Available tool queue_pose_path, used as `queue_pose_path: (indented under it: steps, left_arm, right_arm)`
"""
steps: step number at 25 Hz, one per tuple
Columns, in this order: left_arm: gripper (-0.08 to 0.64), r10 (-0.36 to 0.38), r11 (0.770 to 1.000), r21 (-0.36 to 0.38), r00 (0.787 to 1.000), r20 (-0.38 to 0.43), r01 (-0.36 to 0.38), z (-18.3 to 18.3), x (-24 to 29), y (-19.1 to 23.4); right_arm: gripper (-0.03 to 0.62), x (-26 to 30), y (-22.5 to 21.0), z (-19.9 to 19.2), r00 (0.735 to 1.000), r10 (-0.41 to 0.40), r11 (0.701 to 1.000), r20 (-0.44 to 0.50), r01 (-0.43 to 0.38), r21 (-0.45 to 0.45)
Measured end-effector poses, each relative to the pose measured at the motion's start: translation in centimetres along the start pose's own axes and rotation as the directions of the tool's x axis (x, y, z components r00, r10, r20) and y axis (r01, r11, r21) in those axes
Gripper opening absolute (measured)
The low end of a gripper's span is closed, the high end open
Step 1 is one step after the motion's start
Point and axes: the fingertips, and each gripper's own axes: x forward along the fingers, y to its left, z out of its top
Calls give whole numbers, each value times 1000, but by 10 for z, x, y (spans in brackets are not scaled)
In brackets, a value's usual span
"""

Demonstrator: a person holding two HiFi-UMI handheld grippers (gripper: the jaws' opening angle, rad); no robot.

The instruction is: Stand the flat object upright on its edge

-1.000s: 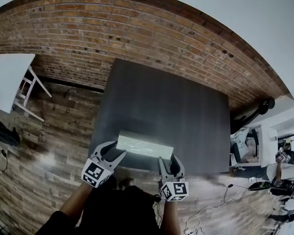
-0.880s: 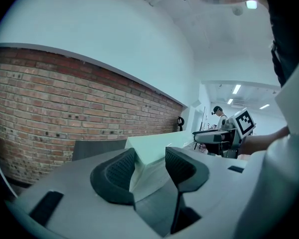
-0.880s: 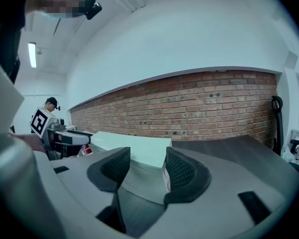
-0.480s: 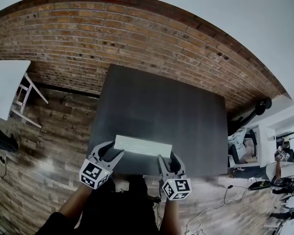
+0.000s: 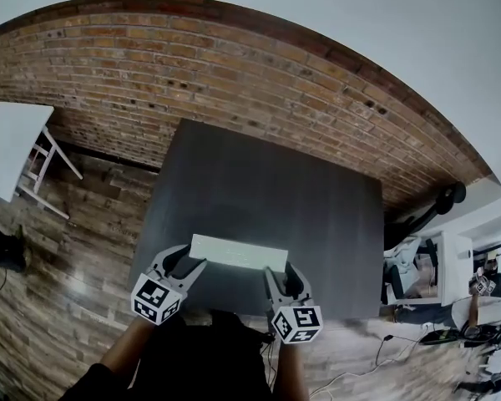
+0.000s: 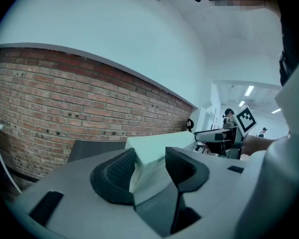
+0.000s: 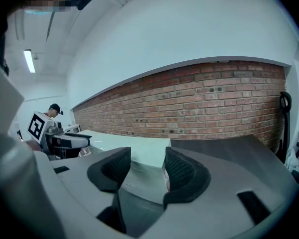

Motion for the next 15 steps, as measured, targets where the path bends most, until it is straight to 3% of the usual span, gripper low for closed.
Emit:
queue_pose_path:
  steps: [7,15]
  left_arm:
    - [212,-16,1000,-13,1000,-12,15,7,48,-21]
    - [210,-9,1000,-22,999,-31,9,11,93,-33]
  right_arm:
    - [193,0,-57,12,999,-45,998,14,44,50]
    - [189,7,-103,11,999,-32,998,-16,32,54]
